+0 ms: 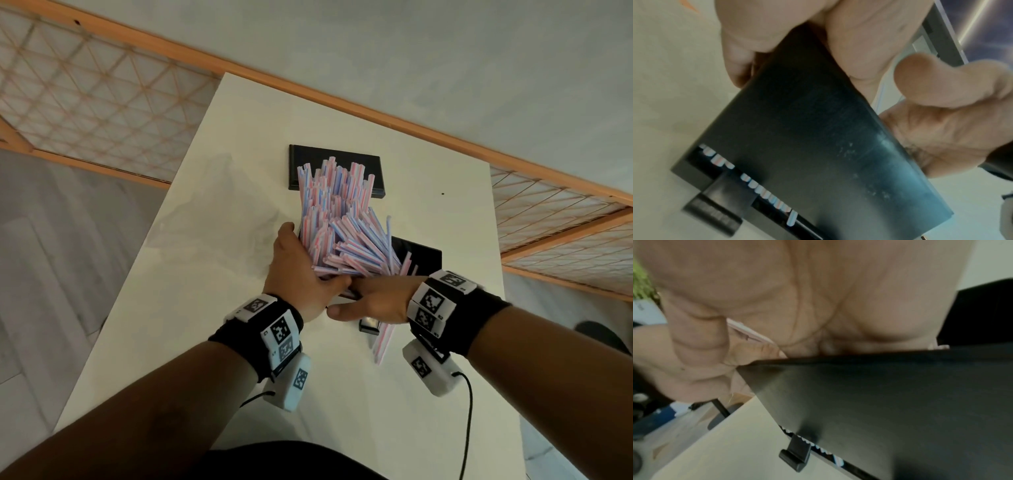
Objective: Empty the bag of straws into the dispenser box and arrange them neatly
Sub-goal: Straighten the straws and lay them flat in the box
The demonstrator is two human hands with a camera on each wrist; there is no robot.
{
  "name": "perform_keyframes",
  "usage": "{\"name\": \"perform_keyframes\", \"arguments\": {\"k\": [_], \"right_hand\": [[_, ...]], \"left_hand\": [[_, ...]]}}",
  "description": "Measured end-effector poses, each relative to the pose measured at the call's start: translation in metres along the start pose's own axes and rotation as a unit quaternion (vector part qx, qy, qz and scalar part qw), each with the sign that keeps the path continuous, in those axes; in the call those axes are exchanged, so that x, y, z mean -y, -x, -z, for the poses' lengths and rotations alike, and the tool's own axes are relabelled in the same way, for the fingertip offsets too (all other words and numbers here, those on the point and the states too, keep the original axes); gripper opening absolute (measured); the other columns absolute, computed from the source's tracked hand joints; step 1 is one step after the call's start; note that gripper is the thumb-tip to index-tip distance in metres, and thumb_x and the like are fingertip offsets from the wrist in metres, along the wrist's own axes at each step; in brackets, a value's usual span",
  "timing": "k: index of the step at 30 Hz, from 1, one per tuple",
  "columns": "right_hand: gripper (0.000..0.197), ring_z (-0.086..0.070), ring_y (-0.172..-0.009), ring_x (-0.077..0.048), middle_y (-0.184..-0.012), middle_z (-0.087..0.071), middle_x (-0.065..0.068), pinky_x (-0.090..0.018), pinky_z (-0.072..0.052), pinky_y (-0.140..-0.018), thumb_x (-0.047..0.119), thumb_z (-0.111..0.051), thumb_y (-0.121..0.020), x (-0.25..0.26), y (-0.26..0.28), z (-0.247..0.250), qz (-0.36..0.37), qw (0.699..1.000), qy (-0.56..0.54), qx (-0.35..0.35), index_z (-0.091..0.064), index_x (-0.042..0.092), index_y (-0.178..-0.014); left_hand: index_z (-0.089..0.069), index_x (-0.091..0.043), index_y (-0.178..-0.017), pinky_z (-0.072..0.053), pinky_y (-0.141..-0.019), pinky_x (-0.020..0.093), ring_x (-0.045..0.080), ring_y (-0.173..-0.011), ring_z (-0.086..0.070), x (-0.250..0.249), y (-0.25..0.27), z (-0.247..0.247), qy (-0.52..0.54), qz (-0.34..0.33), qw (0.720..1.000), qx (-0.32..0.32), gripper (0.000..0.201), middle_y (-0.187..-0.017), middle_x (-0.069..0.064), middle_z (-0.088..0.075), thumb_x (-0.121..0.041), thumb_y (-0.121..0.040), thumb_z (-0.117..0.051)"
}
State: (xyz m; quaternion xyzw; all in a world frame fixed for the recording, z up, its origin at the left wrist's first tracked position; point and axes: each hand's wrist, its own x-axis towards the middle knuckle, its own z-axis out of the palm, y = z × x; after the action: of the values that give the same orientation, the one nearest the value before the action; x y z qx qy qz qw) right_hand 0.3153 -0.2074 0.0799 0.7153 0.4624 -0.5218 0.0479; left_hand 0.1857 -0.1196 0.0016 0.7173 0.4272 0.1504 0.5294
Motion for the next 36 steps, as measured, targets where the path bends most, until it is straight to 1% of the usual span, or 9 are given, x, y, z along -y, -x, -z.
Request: {"name": "perform_keyframes", "arguments": {"k": [3,6,10,13,17,21,25,28,36], "right_hand": [[0.071,-0.018,-0.144,-0.002,-0.153,-0.028,0.019,-0.015,-0.008,-0.11,0.055,-0.057,-0.091,-0.004,0.003,-0.007,-0.007,0.998,0.039,-0.038,-0.028,0.032,-0.152],[0.064,-0.029,-0.139,-0.007,-0.136,-0.042,0.015,-0.014,-0.014,-0.103,0.056,-0.056,-0.092,-0.009,0.0,-0.01,-0.048,0.997,0.031,-0.048,-0.038,0.03,-0.147],[0.06,-0.031,-0.137,-0.003,-0.143,-0.04,0.017,-0.013,-0.013,-0.107,0.055,-0.05,-0.095,-0.01,-0.003,-0.01,-0.004,0.999,-0.018,-0.051,-0.037,0.031,-0.148],[0.067,-0.053,-0.113,-0.012,-0.121,-0.058,0.011,-0.022,-0.035,-0.097,0.073,-0.048,-0.086,-0.015,0.0,-0.012,-0.053,0.997,0.022,-0.052,-0.054,0.026,-0.133],[0.069,-0.063,-0.086,-0.013,-0.093,-0.067,0.009,-0.035,-0.052,-0.082,0.086,-0.055,-0.061,-0.029,-0.008,-0.016,-0.058,0.989,-0.016,-0.136,-0.061,0.031,-0.103],[0.045,-0.055,-0.071,-0.009,-0.079,-0.056,0.013,-0.026,-0.042,-0.067,0.066,-0.072,-0.07,-0.021,-0.009,-0.014,-0.028,0.992,-0.032,-0.117,-0.055,0.03,-0.092],[0.046,-0.065,-0.089,-0.016,-0.098,-0.068,0.003,-0.039,-0.054,-0.085,0.044,-0.083,-0.071,-0.021,-0.006,-0.008,0.015,0.989,-0.078,-0.121,-0.062,0.024,-0.106],[0.057,-0.066,-0.097,-0.017,-0.107,-0.069,0.007,-0.041,-0.053,-0.091,0.049,-0.081,-0.069,-0.019,-0.011,-0.01,0.023,0.995,-0.018,-0.094,-0.06,0.026,-0.116],[0.089,-0.051,-0.127,-0.012,-0.139,-0.054,0.014,-0.036,-0.04,-0.108,0.063,-0.075,-0.064,-0.015,-0.022,-0.02,0.026,0.996,0.032,-0.085,-0.043,0.037,-0.142]], "left_hand": [[-0.035,-0.009,-0.136,-0.059,-0.076,0.022,0.022,-0.112,-0.064,-0.001,-0.002,-0.002,0.012,0.013,1.0,0.0,0.104,-0.129,0.004,-0.056,-0.035,-0.055,-0.095],[-0.032,-0.008,-0.138,-0.047,-0.046,0.007,0.021,-0.11,-0.065,0.002,-0.004,-0.003,0.017,0.033,0.999,0.013,0.117,-0.13,0.005,-0.056,-0.046,-0.046,-0.095],[-0.028,-0.008,-0.14,-0.052,-0.064,0.01,0.018,-0.114,-0.064,0.005,-0.002,0.002,0.029,0.015,0.999,0.016,0.122,-0.132,0.004,-0.056,-0.057,-0.044,-0.085],[-0.037,-0.007,-0.14,-0.052,-0.071,0.013,0.01,-0.103,-0.067,0.004,-0.001,0.012,0.034,0.009,0.999,0.001,0.098,-0.125,0.001,-0.062,-0.044,-0.066,-0.089],[-0.057,-0.02,-0.127,-0.057,-0.087,0.027,0.0,-0.102,-0.067,0.002,0.0,0.018,0.071,-0.021,0.997,-0.005,0.069,-0.117,-0.009,-0.067,-0.058,-0.072,-0.074],[-0.052,-0.026,-0.115,-0.046,-0.079,0.006,-0.01,-0.099,-0.063,-0.019,0.011,0.015,0.126,-0.041,0.991,-0.032,0.044,-0.111,-0.012,-0.065,-0.039,-0.078,-0.071],[-0.047,-0.01,-0.126,-0.051,-0.081,0.011,-0.004,-0.1,-0.068,-0.027,0.013,0.012,0.194,-0.058,0.979,-0.032,0.063,-0.11,-0.013,-0.069,-0.031,-0.072,-0.073],[-0.045,-0.013,-0.129,-0.052,-0.079,0.01,-0.005,-0.099,-0.067,-0.031,0.011,0.011,0.175,-0.058,0.983,-0.017,0.065,-0.113,-0.012,-0.068,-0.026,-0.071,-0.073],[-0.045,-0.017,-0.123,-0.061,-0.088,0.039,0.008,-0.095,-0.073,-0.036,0.008,0.014,0.218,-0.021,0.975,-0.046,0.068,-0.107,-0.007,-0.07,-0.042,-0.067,-0.076]]}}
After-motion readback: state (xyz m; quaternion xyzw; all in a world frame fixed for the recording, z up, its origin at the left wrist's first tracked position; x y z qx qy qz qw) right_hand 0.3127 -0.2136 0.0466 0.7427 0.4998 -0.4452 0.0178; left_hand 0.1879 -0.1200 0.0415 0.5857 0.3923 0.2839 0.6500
